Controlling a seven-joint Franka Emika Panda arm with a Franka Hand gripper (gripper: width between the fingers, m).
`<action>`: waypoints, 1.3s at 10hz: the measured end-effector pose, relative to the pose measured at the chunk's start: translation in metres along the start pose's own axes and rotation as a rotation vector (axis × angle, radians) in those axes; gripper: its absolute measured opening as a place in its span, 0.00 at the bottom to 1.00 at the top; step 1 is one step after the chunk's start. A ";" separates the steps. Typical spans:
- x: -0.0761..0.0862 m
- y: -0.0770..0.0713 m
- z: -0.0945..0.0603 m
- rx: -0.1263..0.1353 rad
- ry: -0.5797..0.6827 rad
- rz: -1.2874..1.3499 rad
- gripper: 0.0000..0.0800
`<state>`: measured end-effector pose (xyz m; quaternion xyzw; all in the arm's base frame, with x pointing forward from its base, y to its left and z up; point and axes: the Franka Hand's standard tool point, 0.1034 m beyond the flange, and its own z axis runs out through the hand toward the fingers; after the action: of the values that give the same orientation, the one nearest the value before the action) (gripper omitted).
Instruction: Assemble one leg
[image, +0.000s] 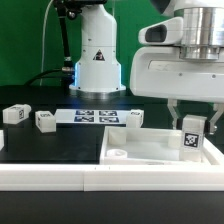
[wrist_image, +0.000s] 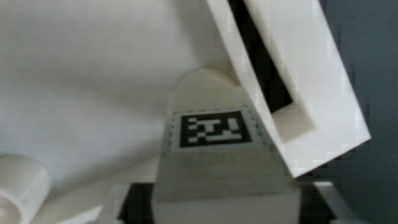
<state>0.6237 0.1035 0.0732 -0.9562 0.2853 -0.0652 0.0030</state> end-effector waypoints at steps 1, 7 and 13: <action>0.002 0.004 0.000 -0.007 0.003 0.040 0.37; 0.007 0.018 0.001 -0.032 0.017 0.292 0.51; 0.007 0.018 0.001 -0.033 0.017 0.292 0.81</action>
Offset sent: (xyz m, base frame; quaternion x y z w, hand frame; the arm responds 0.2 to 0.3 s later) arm 0.0006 -0.0005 -0.0029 0.0061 0.0071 0.2301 0.9731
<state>0.6197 0.0844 0.0725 -0.9040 0.4222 -0.0675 -0.0055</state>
